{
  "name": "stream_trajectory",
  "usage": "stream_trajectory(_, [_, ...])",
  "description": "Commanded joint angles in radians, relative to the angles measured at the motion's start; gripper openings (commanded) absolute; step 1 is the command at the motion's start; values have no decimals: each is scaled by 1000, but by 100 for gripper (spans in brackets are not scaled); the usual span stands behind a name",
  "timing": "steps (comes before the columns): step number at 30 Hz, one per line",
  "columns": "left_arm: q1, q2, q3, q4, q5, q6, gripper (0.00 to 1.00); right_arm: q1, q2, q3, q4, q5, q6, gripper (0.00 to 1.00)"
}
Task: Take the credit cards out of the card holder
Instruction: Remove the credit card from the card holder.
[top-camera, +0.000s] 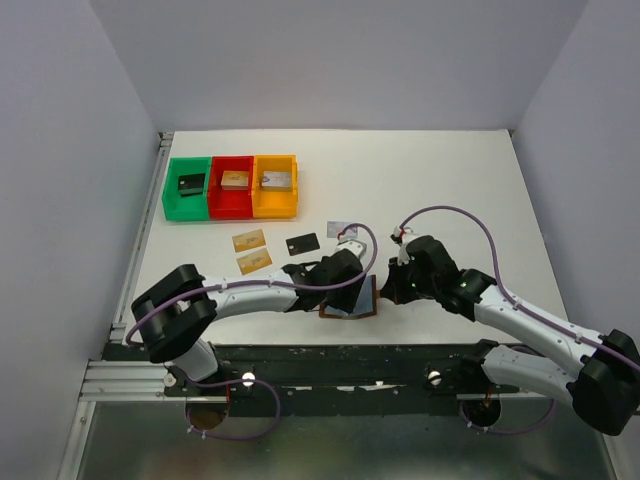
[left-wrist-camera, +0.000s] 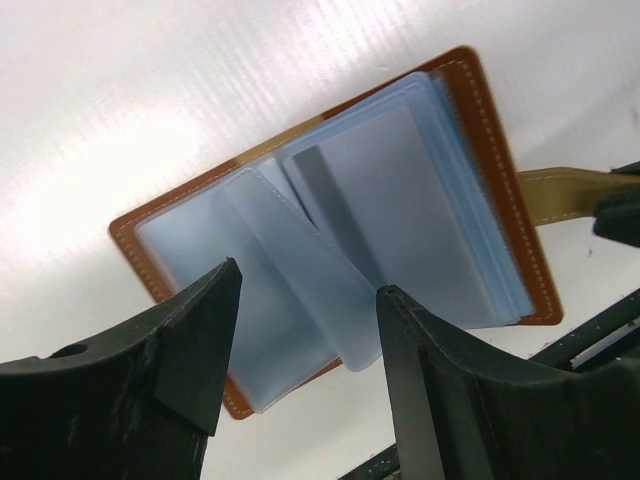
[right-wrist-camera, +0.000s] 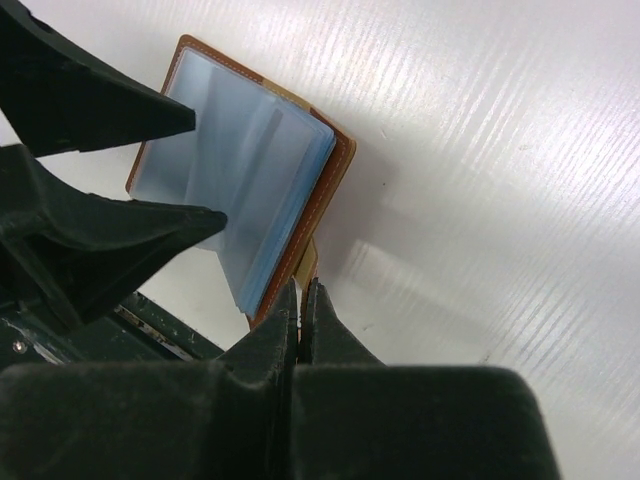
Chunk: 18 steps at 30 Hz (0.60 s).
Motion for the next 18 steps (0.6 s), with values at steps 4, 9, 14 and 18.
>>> stream_trajectory(4, [4, -141, -104, -61, -146, -61, 70, -7, -21, 20, -19, 1, -2, 0])
stream_trajectory(9, [18, -268, -167, -82, -219, -103, 70, -5, -27, 20, -24, 0, -7, 0])
stream_trajectory(14, [21, -434, -219, 9, -230, -72, 71, -5, -30, 20, -22, 0, -5, 0])
stream_trajectory(18, [20, -511, -281, 189, -93, -15, 71, -4, -29, 19, -19, -5, -4, 0])
